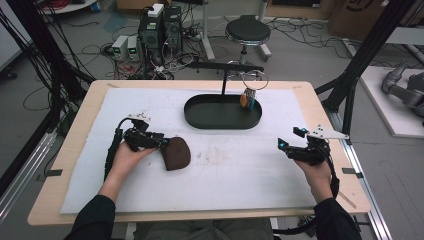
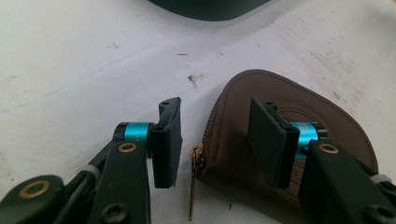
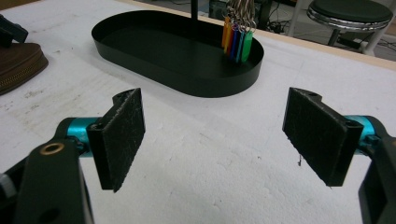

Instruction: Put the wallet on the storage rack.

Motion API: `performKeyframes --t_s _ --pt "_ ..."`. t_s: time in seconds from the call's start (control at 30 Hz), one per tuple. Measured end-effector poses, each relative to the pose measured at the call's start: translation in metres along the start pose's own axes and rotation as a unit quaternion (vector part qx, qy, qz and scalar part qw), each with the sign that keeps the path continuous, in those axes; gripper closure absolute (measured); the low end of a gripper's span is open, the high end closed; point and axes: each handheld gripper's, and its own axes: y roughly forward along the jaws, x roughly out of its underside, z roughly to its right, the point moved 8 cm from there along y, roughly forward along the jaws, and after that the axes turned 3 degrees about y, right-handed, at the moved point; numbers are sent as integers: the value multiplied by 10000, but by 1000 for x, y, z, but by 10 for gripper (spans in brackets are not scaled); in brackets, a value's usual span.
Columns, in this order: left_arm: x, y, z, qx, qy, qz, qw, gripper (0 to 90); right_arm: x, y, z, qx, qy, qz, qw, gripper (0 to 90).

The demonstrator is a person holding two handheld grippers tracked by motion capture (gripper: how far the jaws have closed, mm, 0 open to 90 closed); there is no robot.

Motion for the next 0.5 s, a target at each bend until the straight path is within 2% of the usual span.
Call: performKeyframes --t_s 0.1,0.13,0.2,0.37,0.5 --pt "2 1 1 310 -267 40 9992 644 0 1 0 9 -8 -18 10000 214" --pt "3 1 0 328 -279 57 9991 659 0 1 0 16 -18 -20 10000 215" --pt "4 1 1 332 -257 87 9991 672 1 0 -1 7 -16 -48 10000 262" --pt "5 1 2 390 -203 186 9989 713 1 0 -2 -13 -53 -35 10000 262" --pt "5 -2 4 398 -66 207 9990 773 0 0 -2 -18 -49 -31 10000 264"
